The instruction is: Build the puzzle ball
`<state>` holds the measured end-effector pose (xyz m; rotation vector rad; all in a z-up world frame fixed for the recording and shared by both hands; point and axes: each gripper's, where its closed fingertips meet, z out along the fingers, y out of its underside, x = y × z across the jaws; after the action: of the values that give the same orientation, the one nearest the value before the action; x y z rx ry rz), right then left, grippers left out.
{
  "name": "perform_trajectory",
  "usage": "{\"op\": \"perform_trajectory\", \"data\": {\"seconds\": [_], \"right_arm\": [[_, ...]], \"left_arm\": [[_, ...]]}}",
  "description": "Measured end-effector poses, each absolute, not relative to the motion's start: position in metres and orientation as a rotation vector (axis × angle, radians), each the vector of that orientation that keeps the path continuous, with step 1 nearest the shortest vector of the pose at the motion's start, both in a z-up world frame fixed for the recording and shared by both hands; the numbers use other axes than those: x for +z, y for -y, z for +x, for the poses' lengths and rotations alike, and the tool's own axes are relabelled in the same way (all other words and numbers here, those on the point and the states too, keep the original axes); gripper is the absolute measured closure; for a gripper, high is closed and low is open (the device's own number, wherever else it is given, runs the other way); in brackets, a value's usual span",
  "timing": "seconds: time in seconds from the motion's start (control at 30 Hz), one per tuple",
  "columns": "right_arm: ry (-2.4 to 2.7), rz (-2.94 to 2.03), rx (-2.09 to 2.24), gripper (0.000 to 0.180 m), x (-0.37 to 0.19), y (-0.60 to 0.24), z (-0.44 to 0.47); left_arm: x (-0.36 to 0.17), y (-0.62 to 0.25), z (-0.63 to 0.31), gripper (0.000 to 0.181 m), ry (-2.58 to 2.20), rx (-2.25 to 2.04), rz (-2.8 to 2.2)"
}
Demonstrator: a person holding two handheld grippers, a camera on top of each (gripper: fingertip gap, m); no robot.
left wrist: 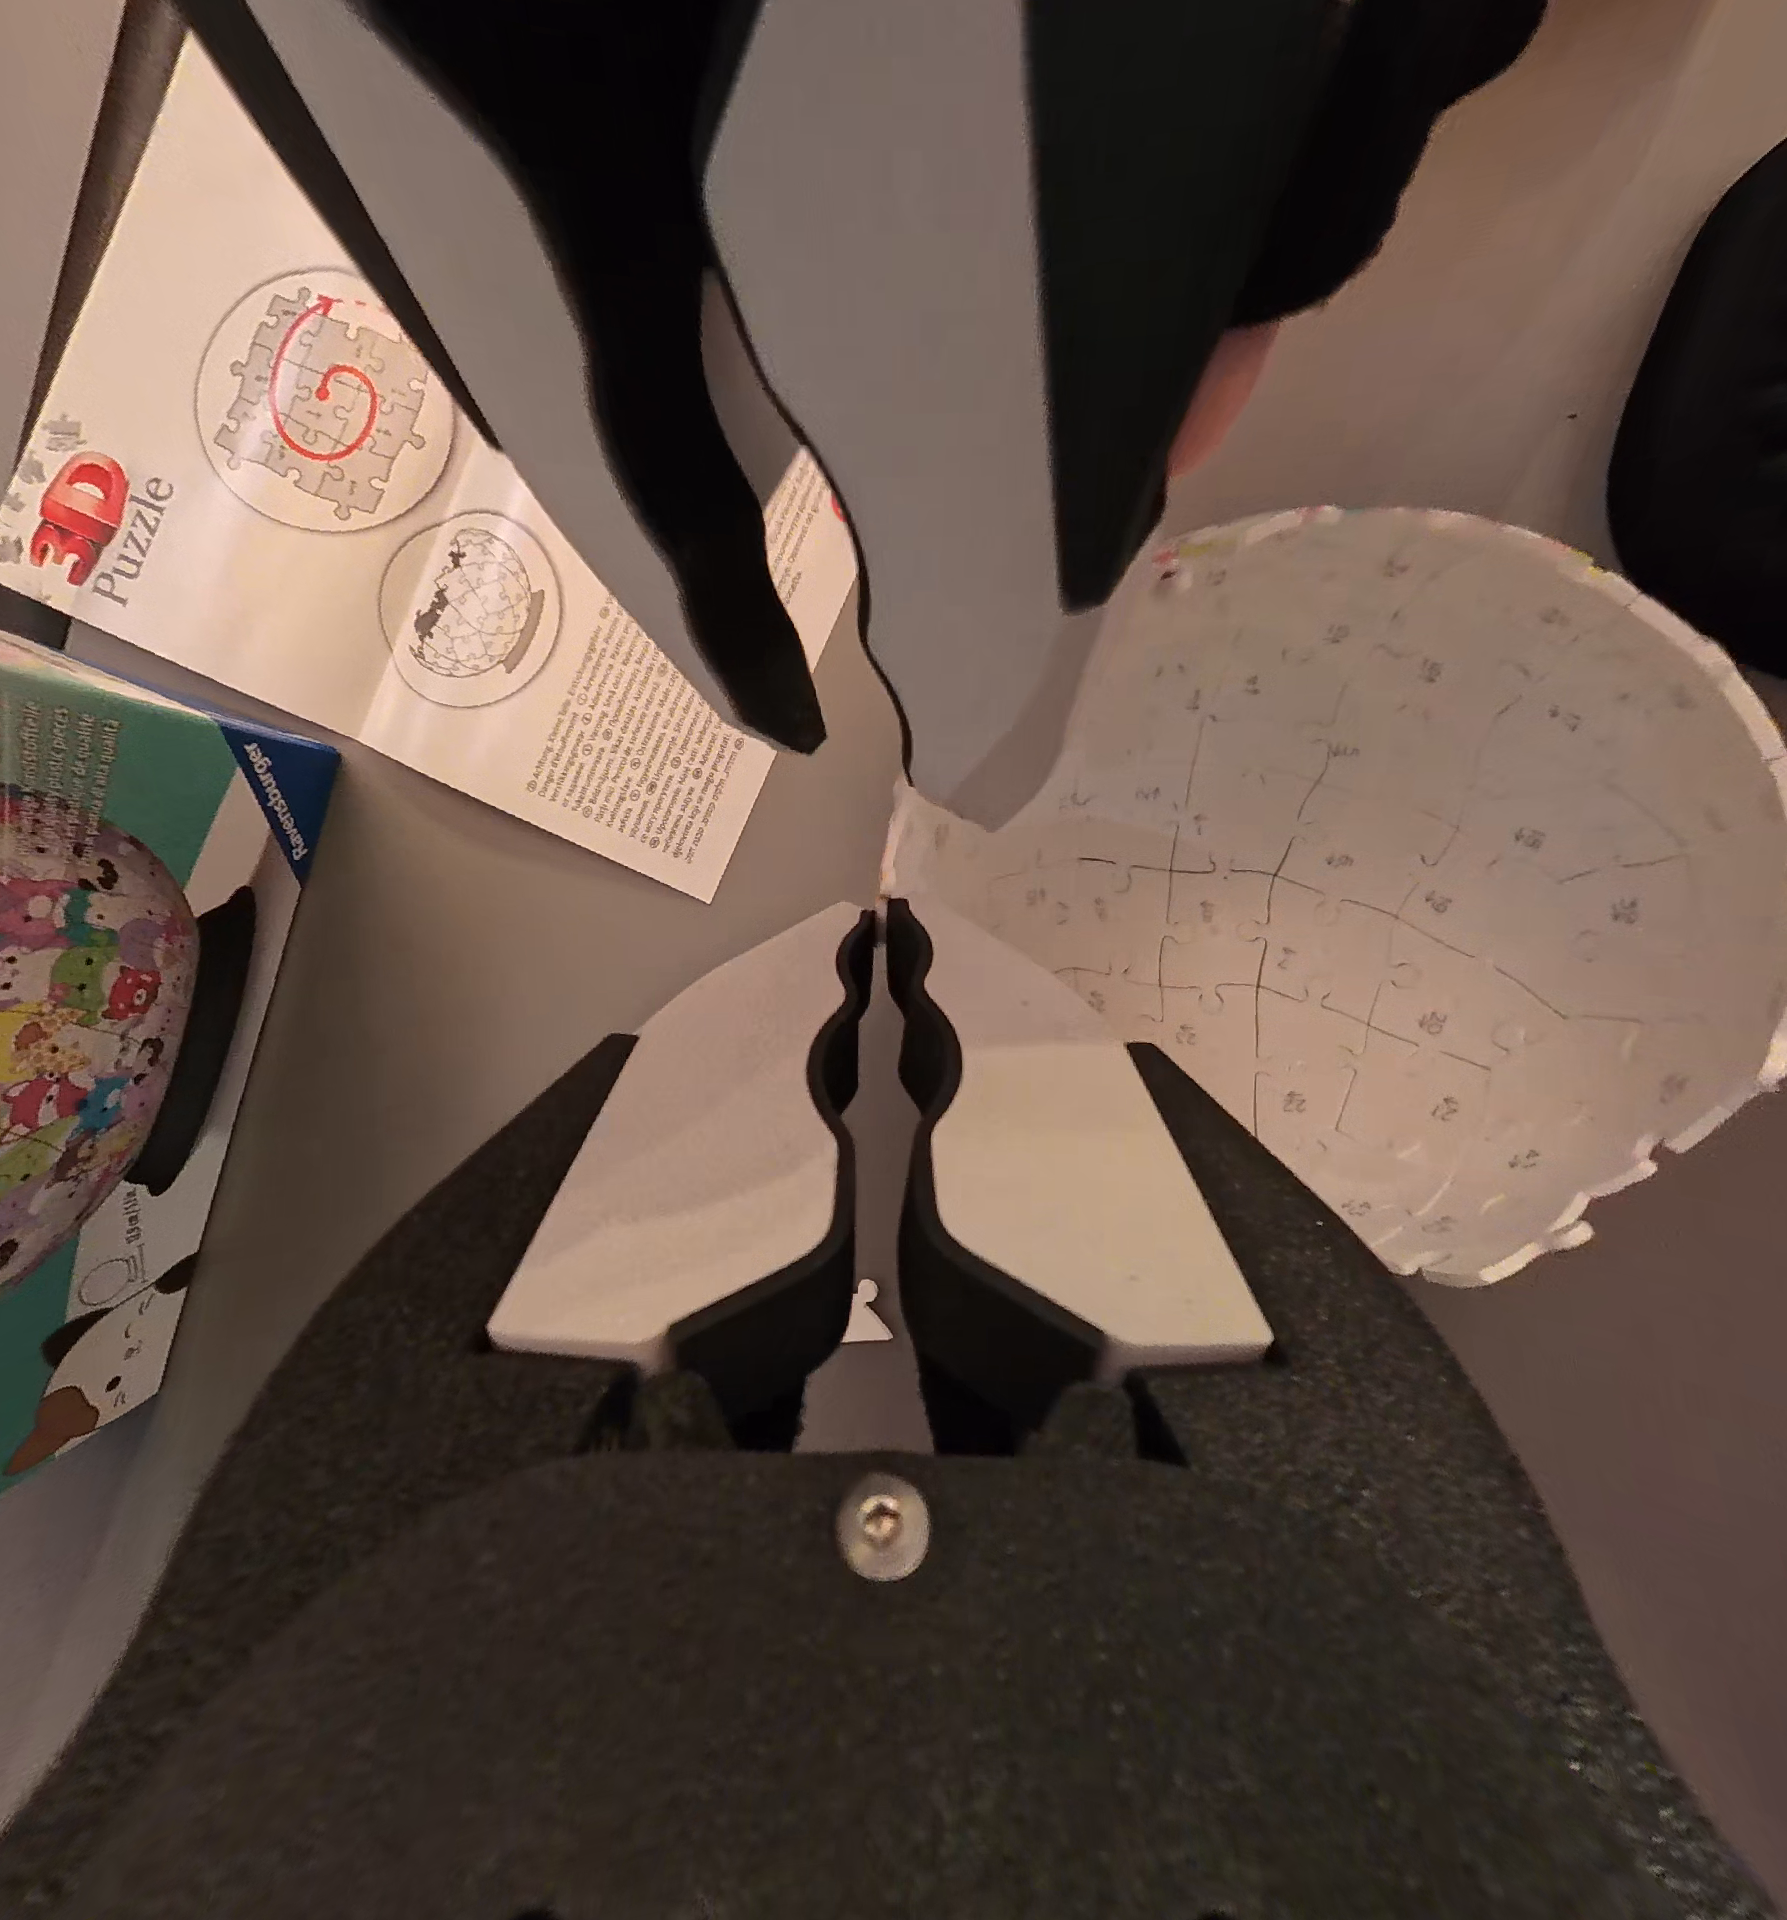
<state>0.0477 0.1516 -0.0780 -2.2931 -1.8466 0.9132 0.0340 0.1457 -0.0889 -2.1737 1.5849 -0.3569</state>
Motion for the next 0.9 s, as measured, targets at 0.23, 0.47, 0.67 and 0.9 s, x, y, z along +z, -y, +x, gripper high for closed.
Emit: {"op": "perform_trajectory", "data": {"seconds": [0.23,0.47,0.67,0.9], "right_arm": [[1.921,-2.391,0.857,0.146,-0.084,-0.150,0.045],[2.050,-2.411,0.784,0.146,-0.092,-0.148,0.040],[2.106,-2.456,0.717,0.150,-0.094,-0.150,0.039],[2.172,-2.406,0.606,0.151,-0.093,-0.158,0.036]], "left_arm": [[-0.089,-0.146,0.034,0.179,-1.578,-0.362,-2.177],[-0.091,-0.147,0.033,0.179,-1.587,-0.345,-2.180],[-0.092,-0.147,0.031,0.179,-1.578,-0.353,-2.194],[-0.094,-0.148,0.030,0.179,-1.576,-0.353,-2.200]]}}
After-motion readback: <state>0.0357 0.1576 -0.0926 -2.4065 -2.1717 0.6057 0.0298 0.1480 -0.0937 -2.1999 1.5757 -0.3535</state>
